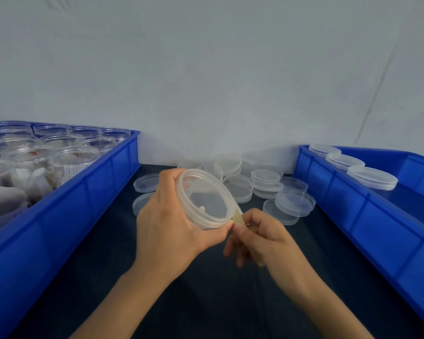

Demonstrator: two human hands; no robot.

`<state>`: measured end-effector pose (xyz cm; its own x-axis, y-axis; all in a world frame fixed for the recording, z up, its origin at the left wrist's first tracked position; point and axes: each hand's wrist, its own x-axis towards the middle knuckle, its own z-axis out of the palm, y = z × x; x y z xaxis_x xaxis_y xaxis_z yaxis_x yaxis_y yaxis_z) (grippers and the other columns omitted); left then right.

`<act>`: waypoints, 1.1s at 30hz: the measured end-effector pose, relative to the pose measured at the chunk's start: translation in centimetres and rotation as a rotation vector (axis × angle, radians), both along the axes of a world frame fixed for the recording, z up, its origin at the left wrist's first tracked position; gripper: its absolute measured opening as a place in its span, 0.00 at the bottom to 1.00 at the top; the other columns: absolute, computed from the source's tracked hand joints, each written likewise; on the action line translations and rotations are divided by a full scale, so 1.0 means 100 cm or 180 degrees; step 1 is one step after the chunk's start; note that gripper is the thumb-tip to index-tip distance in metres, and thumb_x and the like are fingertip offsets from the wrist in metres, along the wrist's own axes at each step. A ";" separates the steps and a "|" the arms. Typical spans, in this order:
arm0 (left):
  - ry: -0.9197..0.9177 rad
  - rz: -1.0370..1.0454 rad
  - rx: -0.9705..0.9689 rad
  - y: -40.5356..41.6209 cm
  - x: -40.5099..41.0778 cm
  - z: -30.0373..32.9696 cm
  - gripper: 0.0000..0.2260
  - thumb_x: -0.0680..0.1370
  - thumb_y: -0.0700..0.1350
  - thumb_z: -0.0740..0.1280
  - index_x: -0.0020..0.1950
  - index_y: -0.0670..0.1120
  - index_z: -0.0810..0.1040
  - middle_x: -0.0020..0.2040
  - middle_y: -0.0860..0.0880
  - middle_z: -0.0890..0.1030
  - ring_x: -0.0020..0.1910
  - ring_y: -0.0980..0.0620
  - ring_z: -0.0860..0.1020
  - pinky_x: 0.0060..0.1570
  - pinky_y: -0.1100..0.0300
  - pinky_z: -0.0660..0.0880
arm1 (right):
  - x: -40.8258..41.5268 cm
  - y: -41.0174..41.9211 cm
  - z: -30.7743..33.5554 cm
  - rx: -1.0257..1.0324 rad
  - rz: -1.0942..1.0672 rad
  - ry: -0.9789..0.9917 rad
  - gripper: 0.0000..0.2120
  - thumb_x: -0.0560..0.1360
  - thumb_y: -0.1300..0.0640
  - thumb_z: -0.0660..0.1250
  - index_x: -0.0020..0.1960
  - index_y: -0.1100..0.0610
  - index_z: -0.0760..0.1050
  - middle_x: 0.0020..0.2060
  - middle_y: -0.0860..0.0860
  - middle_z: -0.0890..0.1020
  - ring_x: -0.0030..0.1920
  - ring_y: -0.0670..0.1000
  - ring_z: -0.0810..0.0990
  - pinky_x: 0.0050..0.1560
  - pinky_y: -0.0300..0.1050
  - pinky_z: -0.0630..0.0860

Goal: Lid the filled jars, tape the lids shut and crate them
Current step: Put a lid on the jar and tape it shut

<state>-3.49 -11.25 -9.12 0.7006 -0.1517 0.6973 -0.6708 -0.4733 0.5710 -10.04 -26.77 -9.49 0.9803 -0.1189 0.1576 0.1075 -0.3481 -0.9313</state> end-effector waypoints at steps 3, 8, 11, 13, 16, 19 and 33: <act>-0.0069 0.0035 -0.0028 -0.002 -0.004 0.002 0.40 0.55 0.65 0.74 0.62 0.49 0.68 0.52 0.58 0.75 0.49 0.57 0.77 0.45 0.59 0.77 | -0.001 0.004 -0.002 -0.0149 -0.0132 0.0051 0.13 0.81 0.53 0.59 0.46 0.63 0.70 0.27 0.47 0.74 0.29 0.45 0.68 0.33 0.38 0.65; -0.0169 0.0067 -0.0039 0.000 -0.006 0.003 0.42 0.55 0.68 0.73 0.62 0.48 0.68 0.52 0.57 0.76 0.49 0.56 0.77 0.44 0.56 0.78 | -0.004 0.008 0.001 -0.0700 -0.0261 -0.0105 0.17 0.79 0.45 0.57 0.46 0.59 0.72 0.31 0.48 0.71 0.34 0.48 0.68 0.39 0.57 0.69; -0.0256 0.0043 -0.0011 -0.003 -0.007 0.003 0.41 0.57 0.68 0.73 0.62 0.49 0.69 0.53 0.57 0.76 0.49 0.57 0.77 0.43 0.59 0.78 | -0.005 0.010 0.002 -0.0707 -0.0489 -0.0142 0.15 0.79 0.47 0.58 0.44 0.58 0.72 0.32 0.53 0.73 0.33 0.48 0.69 0.40 0.59 0.72; -0.0367 0.0027 0.0062 -0.003 -0.007 0.002 0.40 0.58 0.67 0.74 0.62 0.47 0.69 0.53 0.56 0.77 0.49 0.57 0.77 0.43 0.64 0.76 | -0.004 0.010 0.001 -0.0721 -0.0656 -0.0098 0.14 0.78 0.47 0.58 0.42 0.57 0.72 0.31 0.53 0.74 0.32 0.47 0.68 0.39 0.58 0.72; -0.0567 0.0077 0.0212 -0.004 -0.007 0.002 0.40 0.58 0.64 0.76 0.62 0.45 0.70 0.53 0.53 0.78 0.48 0.58 0.76 0.46 0.76 0.69 | -0.002 0.012 -0.001 -0.0779 -0.0903 -0.0026 0.13 0.77 0.48 0.59 0.39 0.54 0.73 0.28 0.49 0.73 0.31 0.46 0.69 0.37 0.51 0.70; -0.0670 0.0154 0.0279 -0.005 -0.008 0.004 0.40 0.57 0.63 0.78 0.62 0.44 0.70 0.52 0.53 0.79 0.47 0.59 0.76 0.45 0.77 0.68 | 0.000 0.013 0.000 -0.0777 -0.1101 -0.0049 0.11 0.77 0.51 0.60 0.39 0.54 0.74 0.30 0.52 0.76 0.32 0.48 0.71 0.37 0.51 0.71; -0.0896 0.0477 0.0612 -0.011 -0.015 0.008 0.37 0.59 0.60 0.75 0.61 0.39 0.74 0.52 0.47 0.81 0.48 0.47 0.81 0.44 0.61 0.72 | 0.007 0.008 -0.002 -0.0924 -0.1450 0.0090 0.10 0.76 0.53 0.62 0.39 0.58 0.72 0.28 0.49 0.72 0.31 0.49 0.68 0.34 0.47 0.67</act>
<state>-5.02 -12.34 -8.33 0.5097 -0.2089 0.8346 -0.7041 -0.6588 0.2651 -9.34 -25.97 -9.69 0.8440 -0.4885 0.2215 -0.1382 -0.5970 -0.7902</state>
